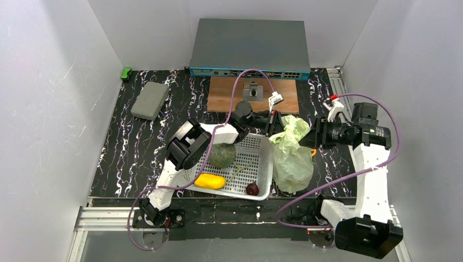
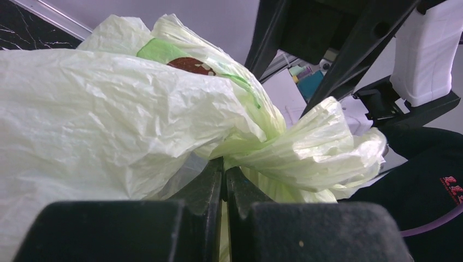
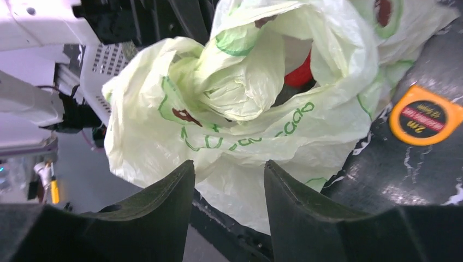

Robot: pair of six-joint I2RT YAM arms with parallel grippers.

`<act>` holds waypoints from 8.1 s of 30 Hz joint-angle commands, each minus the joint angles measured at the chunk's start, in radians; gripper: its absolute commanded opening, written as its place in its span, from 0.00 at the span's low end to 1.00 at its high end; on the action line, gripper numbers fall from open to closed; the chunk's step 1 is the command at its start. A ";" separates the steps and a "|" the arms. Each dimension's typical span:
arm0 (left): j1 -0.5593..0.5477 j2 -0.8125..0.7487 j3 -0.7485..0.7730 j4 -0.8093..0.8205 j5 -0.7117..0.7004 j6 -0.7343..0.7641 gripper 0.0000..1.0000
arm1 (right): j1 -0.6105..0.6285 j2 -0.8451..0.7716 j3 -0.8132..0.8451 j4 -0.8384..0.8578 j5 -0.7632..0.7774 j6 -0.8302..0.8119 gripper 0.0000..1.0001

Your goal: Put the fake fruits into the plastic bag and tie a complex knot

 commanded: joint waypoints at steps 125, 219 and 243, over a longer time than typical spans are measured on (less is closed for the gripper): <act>0.074 -0.067 -0.058 -0.022 0.151 0.075 0.07 | 0.321 0.040 -0.176 0.580 0.049 0.124 0.01; 0.019 -0.452 0.233 -1.702 -0.398 1.329 0.60 | 0.274 0.022 -0.200 0.502 -0.023 -0.017 0.01; 0.211 -0.587 0.006 -1.784 -0.745 1.291 0.00 | -0.175 0.069 -0.088 0.156 0.212 -0.635 0.01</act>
